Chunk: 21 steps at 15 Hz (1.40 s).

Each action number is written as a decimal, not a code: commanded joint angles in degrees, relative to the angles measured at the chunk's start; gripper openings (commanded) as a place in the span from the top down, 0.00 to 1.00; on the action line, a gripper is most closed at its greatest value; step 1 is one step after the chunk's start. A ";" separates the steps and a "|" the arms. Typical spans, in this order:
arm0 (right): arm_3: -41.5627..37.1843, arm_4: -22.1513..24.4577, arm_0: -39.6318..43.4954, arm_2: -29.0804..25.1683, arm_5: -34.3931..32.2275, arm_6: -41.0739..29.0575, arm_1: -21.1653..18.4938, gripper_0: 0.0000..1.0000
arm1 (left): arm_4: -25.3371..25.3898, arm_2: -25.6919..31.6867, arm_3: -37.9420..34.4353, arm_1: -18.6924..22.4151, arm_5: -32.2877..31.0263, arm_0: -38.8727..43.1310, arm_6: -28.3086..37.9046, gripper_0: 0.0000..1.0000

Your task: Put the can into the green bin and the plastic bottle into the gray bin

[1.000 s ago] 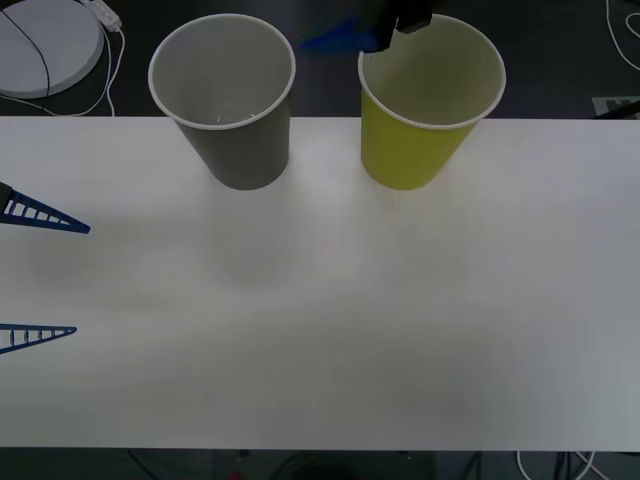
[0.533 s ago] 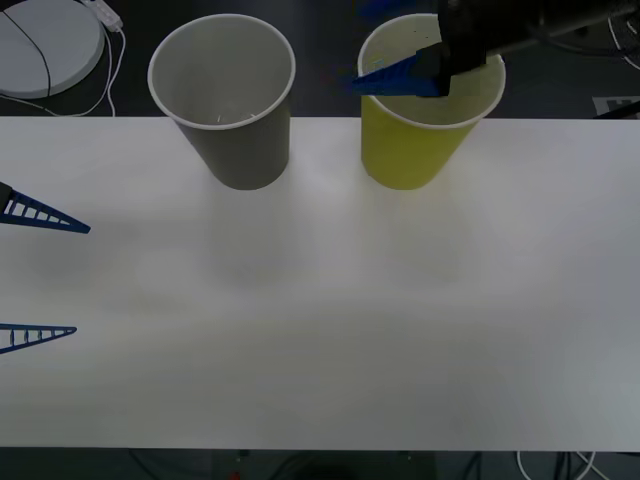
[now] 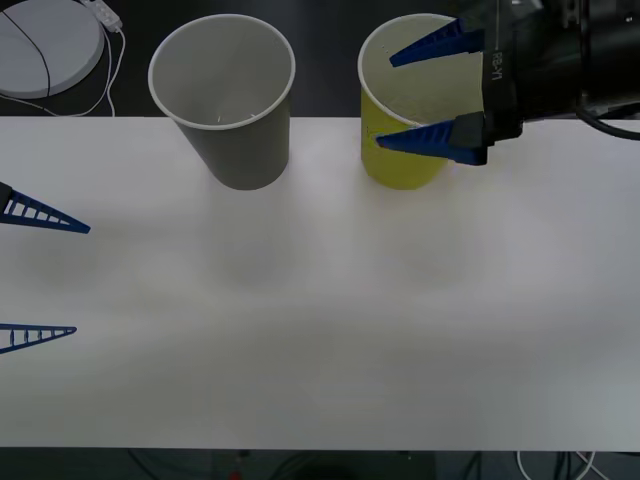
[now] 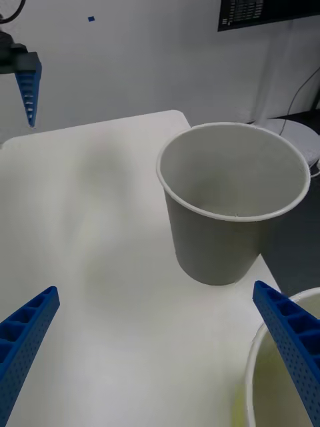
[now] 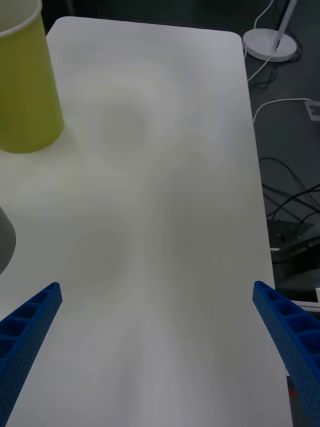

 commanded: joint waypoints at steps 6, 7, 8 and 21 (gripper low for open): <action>-1.38 -13.00 12.63 -4.76 0.03 18.67 -6.13 0.00 | 0.00 0.00 0.00 0.00 0.00 0.00 0.00 0.00; -1.47 -14.67 13.95 -5.03 0.03 20.69 -7.01 0.00 | 0.00 0.00 0.00 0.00 0.00 0.00 0.00 0.00; -1.65 -16.26 15.62 -5.38 0.03 22.89 -8.06 0.00 | 0.00 0.00 0.00 0.00 0.00 0.00 0.00 0.00; -6.48 -21.18 41.02 -24.98 -7.62 33.79 -11.84 0.00 | 0.00 0.00 0.00 0.00 0.00 0.00 0.00 0.00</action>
